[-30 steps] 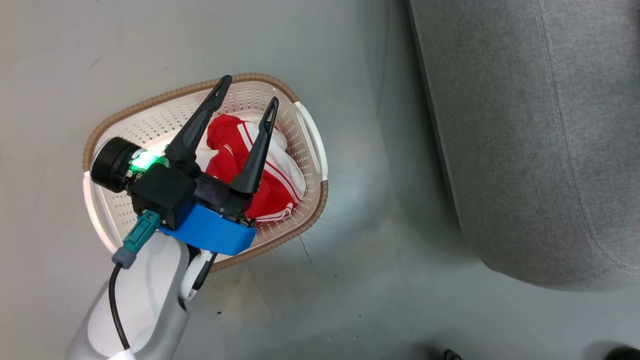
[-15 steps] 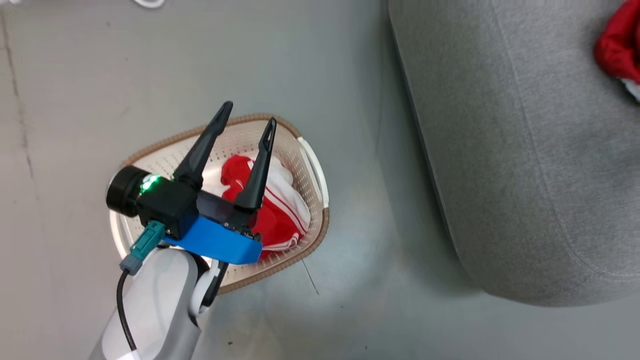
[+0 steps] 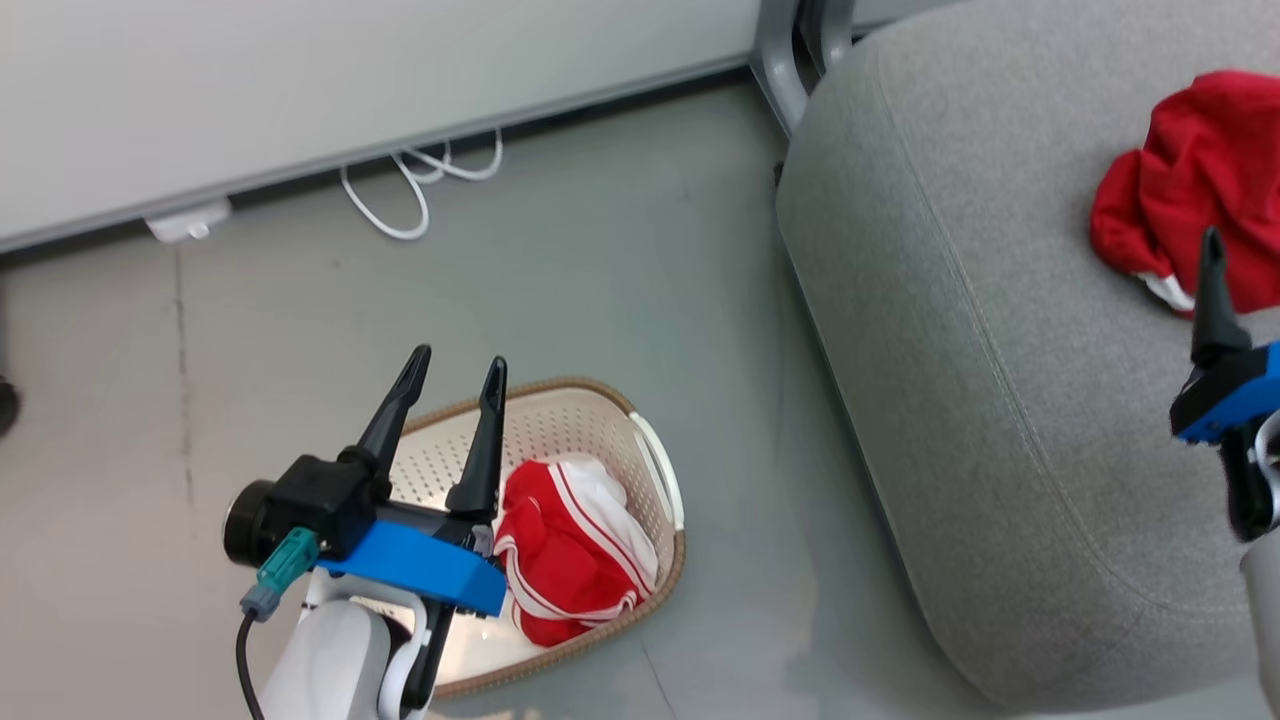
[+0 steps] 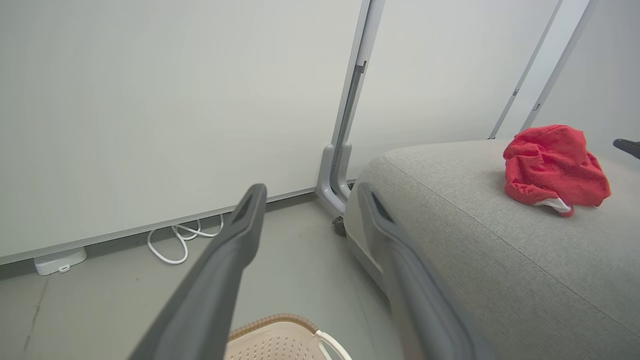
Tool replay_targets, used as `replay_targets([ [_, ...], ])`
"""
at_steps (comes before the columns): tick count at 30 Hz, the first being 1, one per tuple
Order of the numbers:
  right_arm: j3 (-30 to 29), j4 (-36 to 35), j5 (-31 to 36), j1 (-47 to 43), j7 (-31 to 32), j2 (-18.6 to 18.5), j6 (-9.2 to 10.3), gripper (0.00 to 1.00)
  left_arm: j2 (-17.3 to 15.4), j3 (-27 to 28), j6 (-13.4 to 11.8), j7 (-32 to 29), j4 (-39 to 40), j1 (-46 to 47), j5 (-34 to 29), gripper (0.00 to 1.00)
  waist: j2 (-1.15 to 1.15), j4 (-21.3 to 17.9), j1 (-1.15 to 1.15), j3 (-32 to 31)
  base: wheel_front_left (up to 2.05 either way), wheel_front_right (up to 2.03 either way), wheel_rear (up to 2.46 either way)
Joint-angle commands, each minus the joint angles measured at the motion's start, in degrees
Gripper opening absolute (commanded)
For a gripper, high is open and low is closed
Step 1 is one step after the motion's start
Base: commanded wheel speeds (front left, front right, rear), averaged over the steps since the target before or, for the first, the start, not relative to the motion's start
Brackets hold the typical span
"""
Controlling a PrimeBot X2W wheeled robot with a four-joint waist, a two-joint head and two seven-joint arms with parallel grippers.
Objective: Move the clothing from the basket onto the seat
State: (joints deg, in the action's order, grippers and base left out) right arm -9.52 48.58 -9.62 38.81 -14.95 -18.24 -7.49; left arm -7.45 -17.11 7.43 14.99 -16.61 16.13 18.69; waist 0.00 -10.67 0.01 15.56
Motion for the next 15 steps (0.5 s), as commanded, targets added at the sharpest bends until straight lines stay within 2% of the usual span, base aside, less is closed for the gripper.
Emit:
replay_targets([
  [1,0.5,-1.4,0.2,-2.5,0.0,0.7,-0.01,1.0,0.1,0.8,0.1,0.3,-0.5,-1.3,0.3,1.0,0.0,1.9,-0.01,-4.0,0.0,0.0,0.0],
  [7,2.5,-9.7,0.0,-11.2,1.8,2.8,-0.01,1.0,1.0,3.6,0.1,0.3,-2.5,-4.2,0.5,1.0,0.0,4.2,-0.01,-8.8,0.0,0.0,0.0],
  [15,3.5,-23.3,0.5,-22.8,6.3,7.5,-0.01,1.0,1.7,7.6,0.1,0.3,-4.2,-7.0,0.4,1.0,0.0,7.0,-0.01,-12.5,0.0,0.0,0.0],
])
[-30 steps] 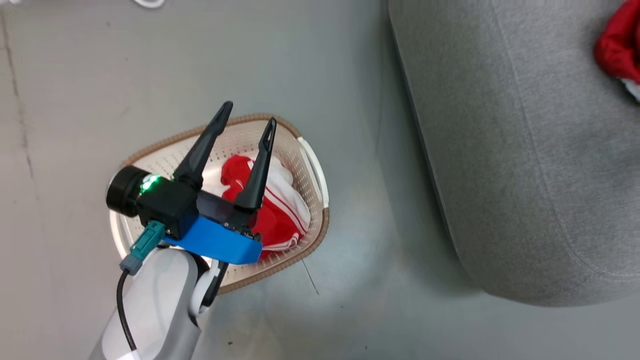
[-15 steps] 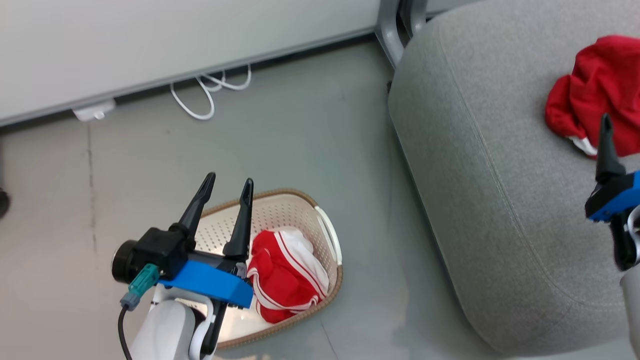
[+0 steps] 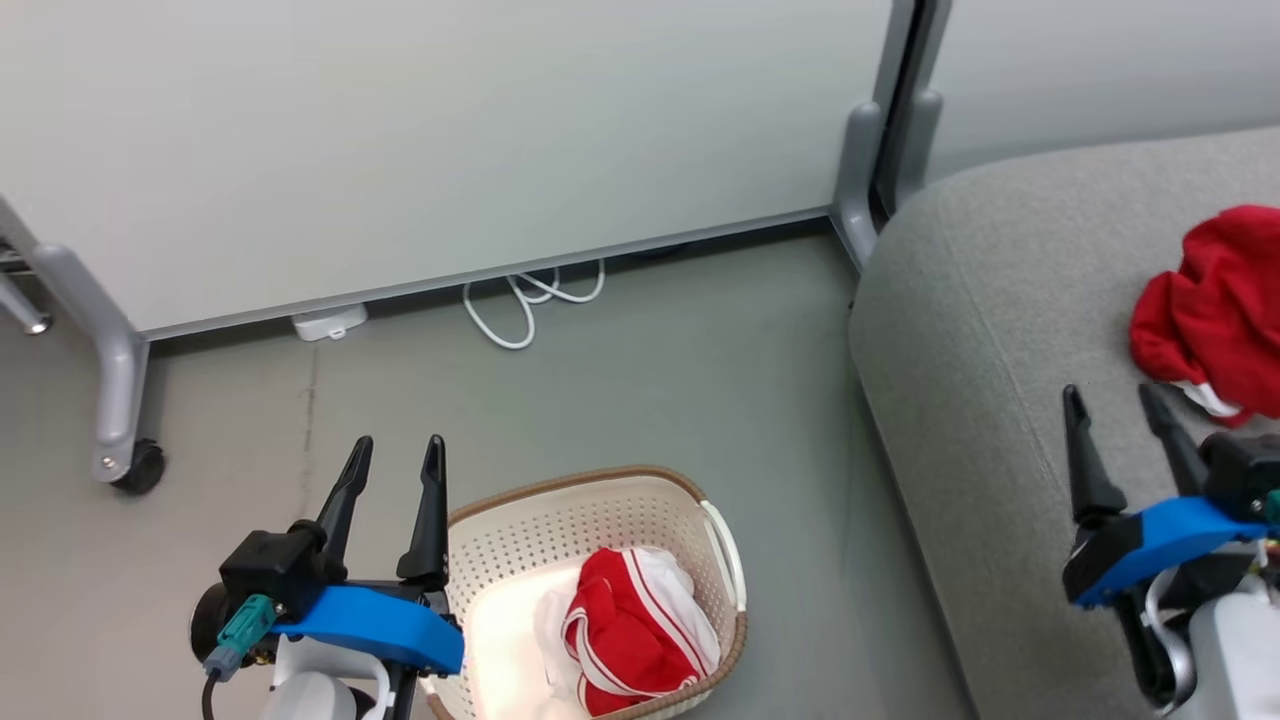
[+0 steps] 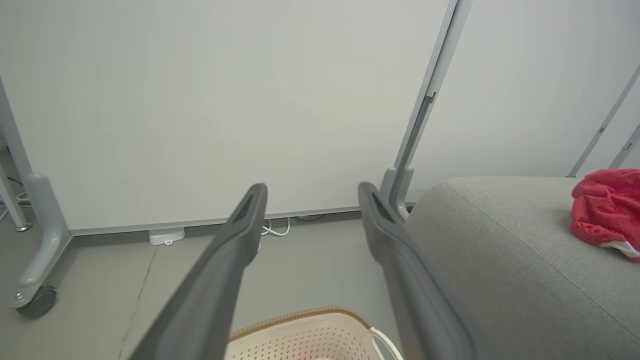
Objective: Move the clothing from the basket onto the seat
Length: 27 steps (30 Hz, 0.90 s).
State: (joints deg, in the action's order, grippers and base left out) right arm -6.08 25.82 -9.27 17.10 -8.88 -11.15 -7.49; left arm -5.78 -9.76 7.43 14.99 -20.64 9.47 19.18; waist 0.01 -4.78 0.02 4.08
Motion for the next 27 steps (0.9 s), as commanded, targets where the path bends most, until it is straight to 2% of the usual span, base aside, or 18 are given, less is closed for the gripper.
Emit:
replay_targets([
  [1,0.3,-2.0,-0.1,-2.4,0.8,1.3,-0.01,1.0,0.0,0.7,0.1,0.3,-0.3,-0.6,-0.1,1.0,-0.01,1.5,-0.02,-1.3,0.0,0.0,0.0],
  [6,1.5,-7.5,0.4,-7.4,2.9,3.9,-0.01,1.0,0.0,2.0,0.1,0.3,-1.8,-0.8,-0.2,1.0,-0.01,3.6,-0.02,-2.1,0.0,0.0,0.0],
  [13,3.7,-11.5,0.4,-11.5,4.3,6.1,-0.01,1.0,-0.3,3.3,0.1,0.3,-3.6,-1.5,0.0,1.0,-0.01,5.8,-0.02,-3.2,0.0,0.0,0.0],
  [27,5.5,-14.0,-0.2,-13.5,5.6,6.8,-0.01,1.0,0.1,4.9,0.1,0.3,-4.7,-2.3,-0.5,1.0,-0.01,7.5,-0.02,-3.9,0.0,0.0,0.0],
])
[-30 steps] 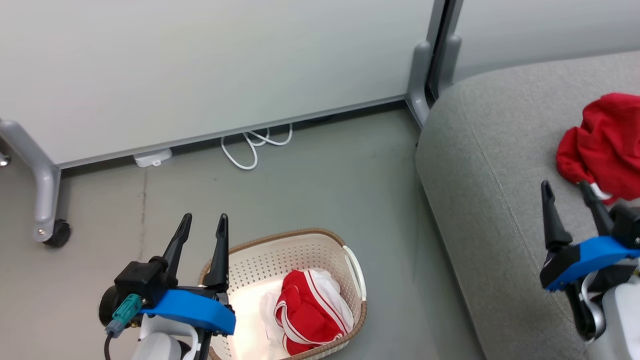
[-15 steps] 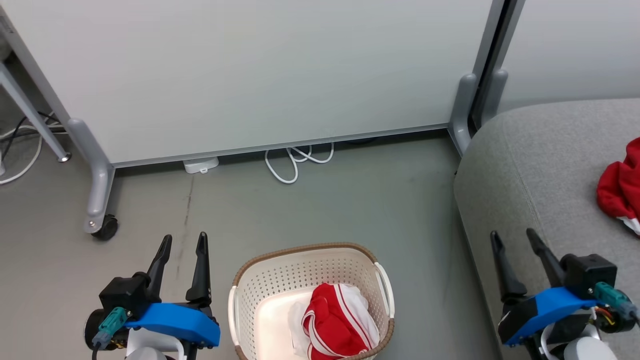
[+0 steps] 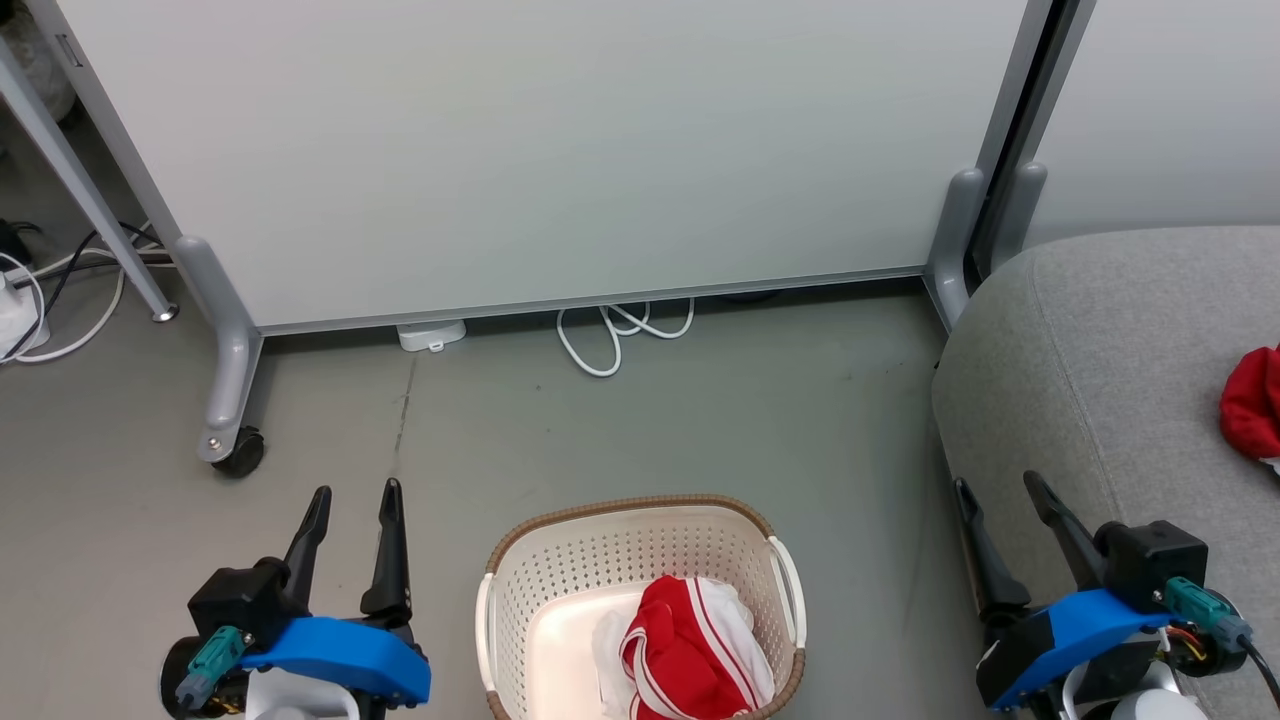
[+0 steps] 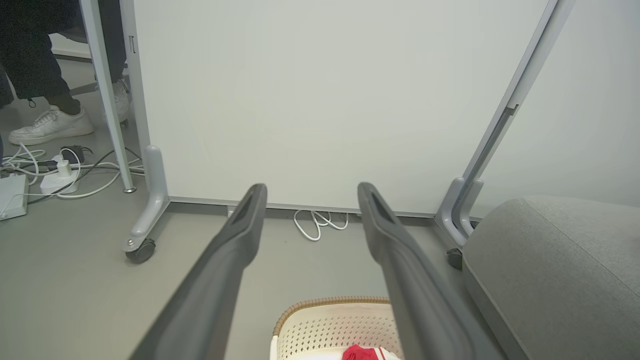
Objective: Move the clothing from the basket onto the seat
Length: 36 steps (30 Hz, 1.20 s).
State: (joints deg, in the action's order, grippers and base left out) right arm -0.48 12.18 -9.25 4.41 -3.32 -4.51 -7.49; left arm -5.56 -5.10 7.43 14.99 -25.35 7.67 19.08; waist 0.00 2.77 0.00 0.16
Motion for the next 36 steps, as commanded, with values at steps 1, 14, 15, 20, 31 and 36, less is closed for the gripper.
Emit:
replay_targets([
  [1,-0.2,-0.4,-0.3,-0.9,0.0,0.2,-0.01,1.0,0.0,0.3,0.1,0.3,0.0,-0.5,-0.4,1.0,0.0,-0.1,0.0,0.0,0.0,0.0,0.0],
  [14,0.3,0.3,-1.0,-0.1,-0.1,0.7,-0.01,1.0,0.3,0.0,0.1,0.3,-0.5,-0.3,-0.4,1.0,0.0,-1.3,0.0,0.5,0.0,0.0,0.0],
  [15,0.4,0.3,-1.1,0.1,-0.1,0.7,-0.01,1.0,0.3,-0.1,0.1,0.3,-0.6,-0.2,-0.4,1.0,0.0,-1.4,0.0,0.7,0.0,0.0,0.0],
  [20,0.8,-0.1,-1.3,1.2,-0.2,0.9,-0.01,1.0,0.3,-0.4,0.1,0.3,-0.6,0.4,-0.3,1.0,0.0,-2.1,0.0,1.9,0.0,0.0,0.0],
  [31,1.8,-1.5,-1.6,4.5,-0.7,0.9,-0.01,1.0,-0.1,-2.0,0.1,0.3,-1.3,2.5,-0.6,1.0,0.0,-4.9,0.0,8.2,0.0,0.0,0.0],
  [36,4.0,-1.9,-1.7,7.5,-1.0,0.9,-0.01,1.0,-1.0,-3.0,0.1,0.3,-2.7,4.5,-0.6,1.0,0.0,-8.0,0.0,12.8,0.0,0.0,0.0],
])
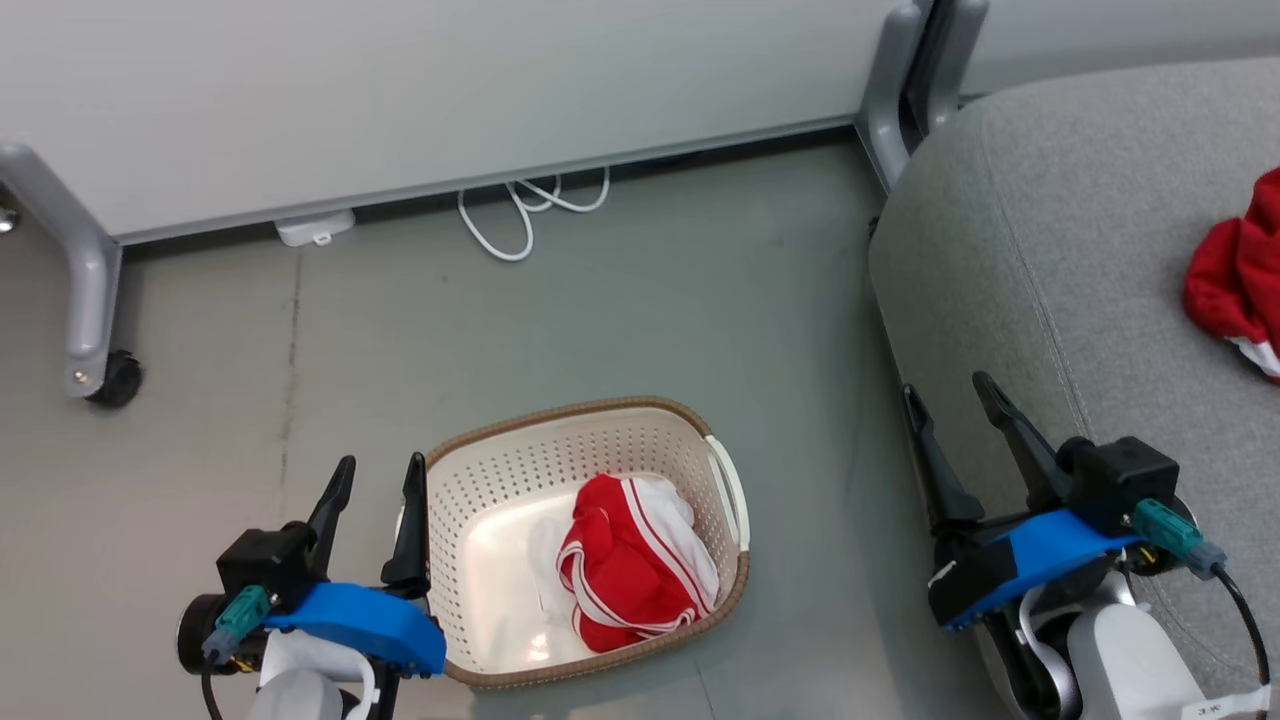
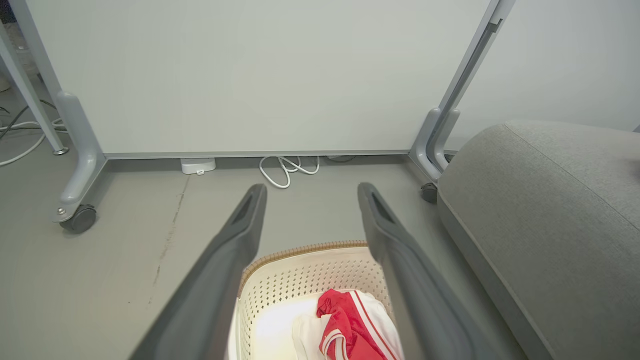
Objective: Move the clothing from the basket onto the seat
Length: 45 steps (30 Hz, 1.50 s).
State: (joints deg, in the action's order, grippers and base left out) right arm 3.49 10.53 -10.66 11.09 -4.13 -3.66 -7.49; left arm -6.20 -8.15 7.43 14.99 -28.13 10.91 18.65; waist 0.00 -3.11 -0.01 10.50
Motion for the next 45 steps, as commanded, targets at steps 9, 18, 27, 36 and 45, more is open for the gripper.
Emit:
replay_targets([
  [9,4.5,0.0,-1.6,7.5,-2.2,0.3,-0.01,1.0,-1.9,-4.0,0.1,0.3,-4.7,8.2,-0.2,1.0,0.0,-8.1,0.01,11.8,0.0,0.0,0.0],
  [18,8.3,-1.0,-3.2,14.5,-4.9,0.7,-0.01,1.0,-4.7,-7.3,0.1,0.3,-12.4,17.3,-0.3,1.0,0.0,-13.6,0.01,22.7,0.0,0.0,0.0],
  [27,10.7,-2.2,-4.5,20.4,-7.1,0.9,-0.01,1.0,-6.5,-8.8,0.0,-0.4,-21.9,25.2,-1.3,1.0,0.0,-17.3,0.01,33.2,0.0,0.0,0.0],
  [36,13.7,-2.1,-6.4,23.9,-8.9,0.9,-0.01,1.0,-7.9,-9.5,-1.1,-0.6,-30.2,32.2,-2.0,1.0,0.0,-19.0,0.01,39.2,0.0,0.0,0.0],
  [45,15.6,-0.9,-7.5,25.3,-9.9,0.8,-0.01,1.0,-8.3,-8.2,-4.4,-1.9,-36.5,34.5,-0.7,1.0,0.0,-20.0,0.01,40.6,0.0,0.0,0.0],
])
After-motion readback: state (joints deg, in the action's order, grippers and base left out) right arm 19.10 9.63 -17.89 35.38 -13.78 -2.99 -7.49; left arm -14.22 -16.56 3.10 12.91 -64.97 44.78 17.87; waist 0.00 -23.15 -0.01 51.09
